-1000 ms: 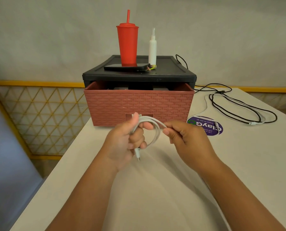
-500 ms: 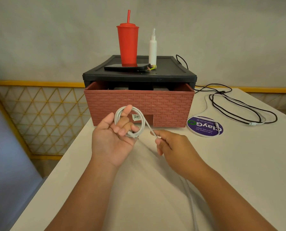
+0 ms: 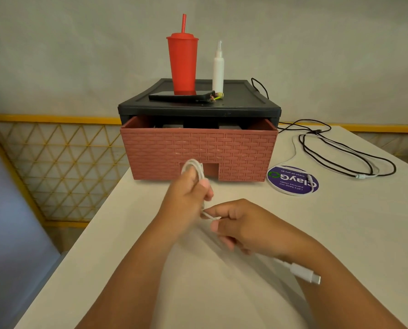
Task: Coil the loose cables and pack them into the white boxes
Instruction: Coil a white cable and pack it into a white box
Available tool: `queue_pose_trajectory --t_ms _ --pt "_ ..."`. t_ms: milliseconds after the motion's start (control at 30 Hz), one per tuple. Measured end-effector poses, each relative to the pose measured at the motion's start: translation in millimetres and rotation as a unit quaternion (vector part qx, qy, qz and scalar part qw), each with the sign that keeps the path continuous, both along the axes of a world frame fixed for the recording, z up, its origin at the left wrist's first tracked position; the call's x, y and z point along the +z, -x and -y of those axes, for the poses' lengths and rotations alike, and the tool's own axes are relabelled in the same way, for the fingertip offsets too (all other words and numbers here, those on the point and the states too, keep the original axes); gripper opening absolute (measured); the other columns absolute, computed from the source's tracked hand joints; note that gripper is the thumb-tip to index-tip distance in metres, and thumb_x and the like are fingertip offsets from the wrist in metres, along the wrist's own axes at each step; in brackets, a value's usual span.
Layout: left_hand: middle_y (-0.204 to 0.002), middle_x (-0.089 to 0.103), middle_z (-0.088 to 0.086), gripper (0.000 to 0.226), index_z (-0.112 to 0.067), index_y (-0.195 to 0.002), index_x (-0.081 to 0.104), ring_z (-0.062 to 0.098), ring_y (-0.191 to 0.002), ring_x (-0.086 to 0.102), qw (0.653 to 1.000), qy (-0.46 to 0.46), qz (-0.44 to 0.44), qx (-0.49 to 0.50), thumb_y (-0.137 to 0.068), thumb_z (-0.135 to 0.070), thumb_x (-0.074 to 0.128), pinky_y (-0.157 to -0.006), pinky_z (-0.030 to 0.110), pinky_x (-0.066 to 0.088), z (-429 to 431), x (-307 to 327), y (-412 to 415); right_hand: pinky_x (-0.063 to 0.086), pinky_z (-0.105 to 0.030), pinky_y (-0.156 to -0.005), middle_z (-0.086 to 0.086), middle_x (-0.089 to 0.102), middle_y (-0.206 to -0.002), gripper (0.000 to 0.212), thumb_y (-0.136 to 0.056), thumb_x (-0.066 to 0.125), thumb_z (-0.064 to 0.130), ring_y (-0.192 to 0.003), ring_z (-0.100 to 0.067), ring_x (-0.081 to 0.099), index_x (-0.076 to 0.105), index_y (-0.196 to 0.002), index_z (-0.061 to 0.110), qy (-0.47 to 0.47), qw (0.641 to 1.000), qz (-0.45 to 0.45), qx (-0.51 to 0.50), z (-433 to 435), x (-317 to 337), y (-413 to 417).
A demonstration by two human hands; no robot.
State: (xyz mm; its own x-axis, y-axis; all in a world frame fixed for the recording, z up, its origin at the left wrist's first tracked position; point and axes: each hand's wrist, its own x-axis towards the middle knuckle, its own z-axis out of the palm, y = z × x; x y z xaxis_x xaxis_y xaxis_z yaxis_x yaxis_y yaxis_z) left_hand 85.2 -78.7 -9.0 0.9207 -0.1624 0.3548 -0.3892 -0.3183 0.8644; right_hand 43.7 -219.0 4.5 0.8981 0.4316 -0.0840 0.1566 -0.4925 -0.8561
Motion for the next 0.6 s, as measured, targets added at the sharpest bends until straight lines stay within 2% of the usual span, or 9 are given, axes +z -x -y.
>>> queue_pose_trajectory --t_ms 67,133,200,267,367,467,533,600 --pt "-0.064 0.044 -0.005 0.021 -0.005 -0.075 0.042 0.006 -0.056 0.041 0.999 -0.033 -0.008 -0.04 -0.095 -0.008 0.046 -0.061 0.021 0.036 2 -6 -1 0.03 -0.015 -0.037 0.009 0.042 -0.043 0.025 -0.093 0.047 0.009 -0.034 -0.002 0.031 0.066 -0.107 0.015 -0.043 0.999 -0.017 -0.004 4 6 1" --pt "-0.062 0.038 -0.005 0.025 -0.007 -0.071 0.039 0.006 -0.056 0.038 0.996 -0.006 -0.026 -0.08 -0.092 -0.014 0.049 -0.059 0.021 0.034 2 -8 -2 0.028 -0.015 -0.035 0.006 0.041 -0.041 0.026 -0.092 0.047 0.004 -0.033 -0.003 0.03 0.068 -0.101 0.017 -0.093 0.995 -0.033 -0.022 8 10 -1" --pt "-0.056 0.047 -0.004 0.023 -0.002 -0.077 0.05 0.007 -0.055 0.047 0.992 0.029 -0.067 -0.102 -0.086 -0.023 0.05 -0.06 0.023 0.039 1 -7 -3 0.026 -0.014 -0.035 0.005 0.041 -0.041 0.025 -0.091 0.047 0.001 -0.033 -0.004 0.028 0.068 -0.098 0.01 -0.138 0.989 -0.036 -0.04 14 14 -3" --pt "-0.05 0.05 -0.003 0.023 -0.008 -0.078 0.061 0.013 -0.054 0.05 0.987 0.035 -0.099 -0.119 -0.081 -0.026 0.047 -0.061 0.028 0.042 0 -4 -1 0.025 -0.014 -0.035 0.003 0.042 -0.044 0.023 -0.091 0.046 -0.001 -0.034 -0.004 0.028 0.067 -0.095 0.005 -0.184 0.981 -0.038 -0.045 18 16 -2" --pt "-0.045 0.037 -0.005 0.031 -0.024 -0.056 0.059 0.01 -0.043 0.038 0.984 0.036 -0.111 -0.136 -0.084 -0.025 0.046 -0.053 0.026 0.036 3 -2 4 0.026 -0.013 -0.035 -0.002 0.045 -0.048 0.021 -0.09 0.047 -0.004 -0.033 -0.004 0.029 0.066 -0.088 0.005 -0.243 0.968 -0.052 -0.023 19 18 0" --pt "-0.041 0.027 -0.011 0.042 -0.027 -0.04 0.056 0.006 -0.038 0.028 0.98 0.055 -0.134 -0.136 -0.079 -0.038 0.043 -0.052 0.026 0.029 3 2 9 0.029 -0.013 -0.035 -0.002 0.049 -0.051 0.015 -0.081 0.057 0.001 -0.033 -0.004 0.032 0.068 -0.076 0.011 -0.284 0.956 -0.066 -0.013 22 21 1" --pt "-0.041 0.024 -0.01 0.043 -0.027 -0.047 0.064 0.007 -0.038 0.024 0.973 0.076 -0.145 -0.162 -0.08 -0.044 0.043 -0.057 0.025 0.037 -1 6 10 0.032 -0.015 -0.037 -0.003 0.054 -0.053 0.014 -0.078 0.059 0.006 -0.035 -0.005 0.034 0.067 -0.072 0.015 -0.285 0.957 -0.051 -0.023 27 24 1" --pt "-0.041 0.023 -0.009 0.038 -0.021 -0.06 0.069 0.008 -0.038 0.023 0.964 0.107 -0.161 -0.185 -0.079 -0.043 0.045 -0.058 0.02 0.042 -4 9 11 0.038 -0.016 -0.043 -0.001 0.06 -0.055 0.016 -0.084 0.062 0.002 -0.04 -0.008 0.041 0.063 -0.076 0.016 -0.211 0.975 0.022 -0.06 32 23 0"
